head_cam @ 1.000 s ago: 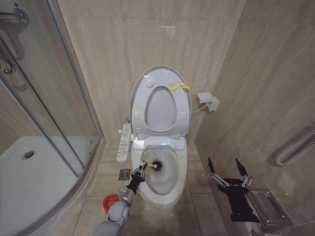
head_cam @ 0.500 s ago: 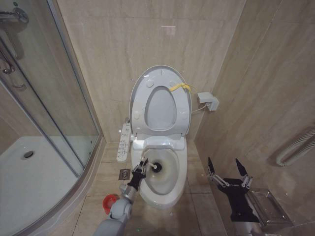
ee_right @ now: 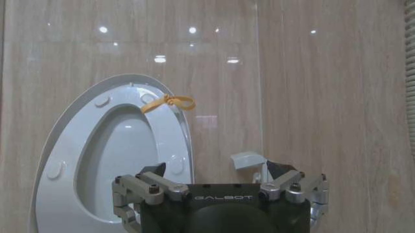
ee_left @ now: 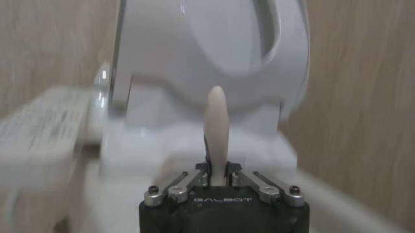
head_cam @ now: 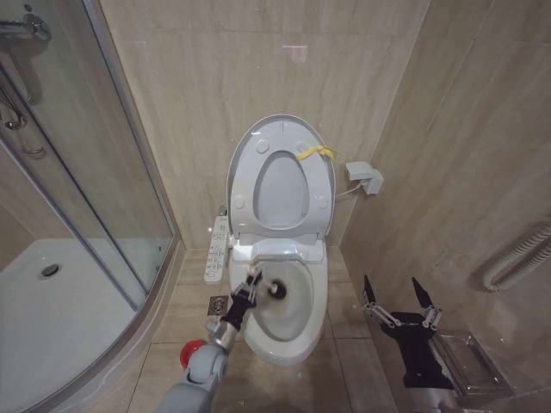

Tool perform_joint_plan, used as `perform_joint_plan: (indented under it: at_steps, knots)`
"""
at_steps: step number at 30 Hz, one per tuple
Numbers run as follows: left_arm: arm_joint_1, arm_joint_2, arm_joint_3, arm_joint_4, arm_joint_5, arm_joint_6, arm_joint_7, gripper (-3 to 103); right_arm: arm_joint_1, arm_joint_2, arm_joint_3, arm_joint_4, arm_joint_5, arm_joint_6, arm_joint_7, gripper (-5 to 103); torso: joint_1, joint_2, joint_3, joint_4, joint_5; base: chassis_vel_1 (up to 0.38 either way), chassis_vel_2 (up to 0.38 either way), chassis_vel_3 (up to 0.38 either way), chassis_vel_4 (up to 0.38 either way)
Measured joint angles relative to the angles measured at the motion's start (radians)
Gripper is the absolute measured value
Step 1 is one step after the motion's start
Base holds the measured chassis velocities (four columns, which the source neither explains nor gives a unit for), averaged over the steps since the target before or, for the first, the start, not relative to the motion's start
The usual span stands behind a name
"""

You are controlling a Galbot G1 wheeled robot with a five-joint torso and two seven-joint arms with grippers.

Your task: Open the toilet lid, clean the toilet bowl with a toilet brush, close the toilet lid, and flush.

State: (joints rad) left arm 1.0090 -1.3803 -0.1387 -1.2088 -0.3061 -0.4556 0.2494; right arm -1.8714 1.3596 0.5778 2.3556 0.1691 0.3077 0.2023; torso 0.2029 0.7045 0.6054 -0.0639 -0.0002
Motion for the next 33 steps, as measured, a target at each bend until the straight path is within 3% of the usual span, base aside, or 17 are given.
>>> perform_joint_plan:
  at_steps: [3, 12, 21, 31, 33]
  knots:
    - [-0.008, 0.007, 0.001, 0.006, -0.011, -0.012, 0.003, 15, 0.0, 0.0, 0.0, 0.0, 0.0, 0.0, 0.0, 100, 0.0, 0.0, 0.0, 0.0, 0.0, 0.0, 0.0, 0.0, 0.0]
    - [-0.023, 0.005, 0.022, -0.172, -0.284, -0.038, 0.027, 15, 0.0, 0.0, 0.0, 0.0, 0.0, 0.0, 0.0, 100, 0.0, 0.0, 0.0, -0.0004, 0.0004, 0.0, 0.0, 0.0, 0.0]
    - [-0.025, -0.061, 0.03, -0.042, -0.397, -0.034, 0.049, 15, 0.0, 0.0, 0.0, 0.0, 0.0, 0.0, 0.0, 100, 0.0, 0.0, 0.0, -0.0001, 0.0003, 0.0, 0.0, 0.0, 0.0]
    - [-0.067, -0.07, 0.027, 0.08, -0.435, -0.009, 0.068, 15, 0.0, 0.0, 0.0, 0.0, 0.0, 0.0, 0.0, 100, 0.0, 0.0, 0.0, -0.0001, 0.0003, 0.0, 0.0, 0.0, 0.0]
    - [-0.085, -0.066, 0.002, 0.144, -0.333, -0.021, 0.076, 15, 0.0, 0.0, 0.0, 0.0, 0.0, 0.0, 0.0, 100, 0.0, 0.0, 0.0, -0.0002, 0.0001, 0.0, 0.0, 0.0, 0.0]
